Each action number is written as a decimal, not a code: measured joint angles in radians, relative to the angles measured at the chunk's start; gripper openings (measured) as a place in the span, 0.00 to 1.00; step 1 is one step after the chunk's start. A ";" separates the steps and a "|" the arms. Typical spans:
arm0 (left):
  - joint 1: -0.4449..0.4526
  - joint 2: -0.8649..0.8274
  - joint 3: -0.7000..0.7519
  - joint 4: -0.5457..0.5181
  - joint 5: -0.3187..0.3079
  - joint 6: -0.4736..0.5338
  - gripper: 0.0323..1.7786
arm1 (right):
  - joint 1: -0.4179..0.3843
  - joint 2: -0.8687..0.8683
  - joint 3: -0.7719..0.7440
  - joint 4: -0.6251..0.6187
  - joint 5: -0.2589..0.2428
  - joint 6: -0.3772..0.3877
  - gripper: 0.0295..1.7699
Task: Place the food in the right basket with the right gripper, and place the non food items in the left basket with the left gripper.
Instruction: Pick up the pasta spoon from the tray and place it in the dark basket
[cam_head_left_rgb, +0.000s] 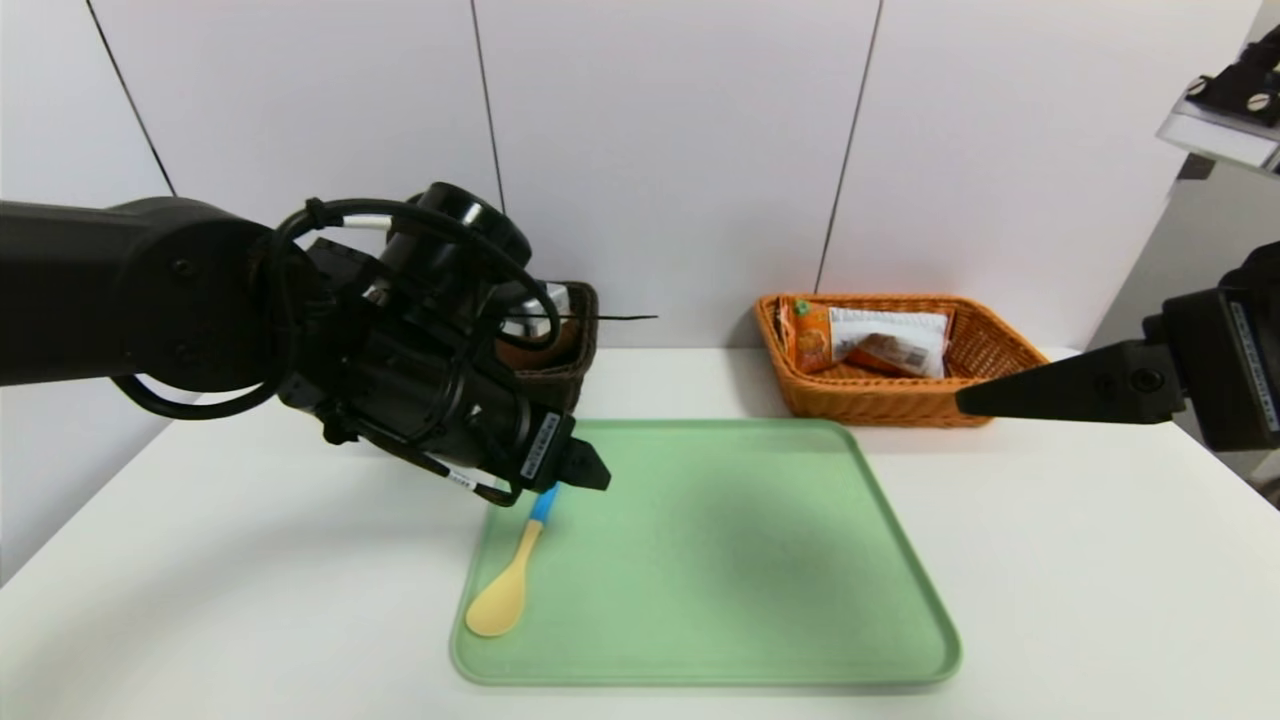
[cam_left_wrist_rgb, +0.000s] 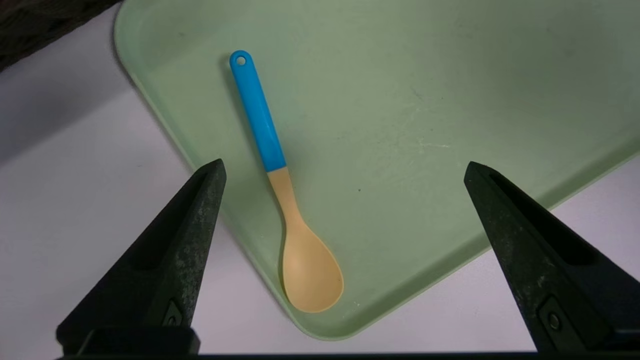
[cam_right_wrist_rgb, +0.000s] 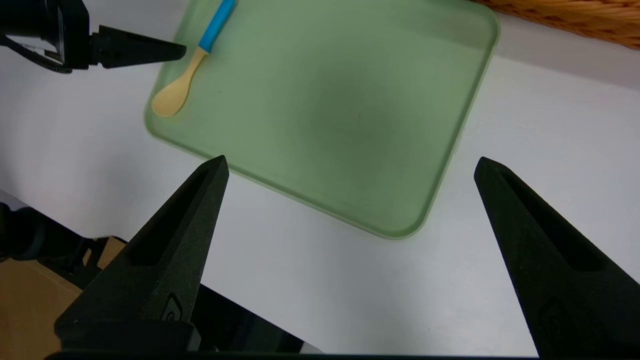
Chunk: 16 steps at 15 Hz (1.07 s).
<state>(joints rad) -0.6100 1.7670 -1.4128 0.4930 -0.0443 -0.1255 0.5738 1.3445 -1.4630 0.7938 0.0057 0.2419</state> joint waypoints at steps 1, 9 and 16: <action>-0.001 0.016 -0.002 -0.001 -0.001 0.003 0.95 | 0.000 0.002 0.009 -0.001 0.000 -0.023 0.96; -0.001 0.124 -0.046 -0.001 0.005 0.030 0.95 | 0.011 0.041 0.012 -0.085 0.013 -0.050 0.96; -0.001 0.180 -0.047 0.006 0.124 -0.001 0.95 | 0.006 0.039 0.053 -0.087 0.011 -0.048 0.96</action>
<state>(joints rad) -0.6113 1.9472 -1.4596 0.4991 0.0798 -0.1270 0.5796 1.3836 -1.4096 0.7070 0.0168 0.1943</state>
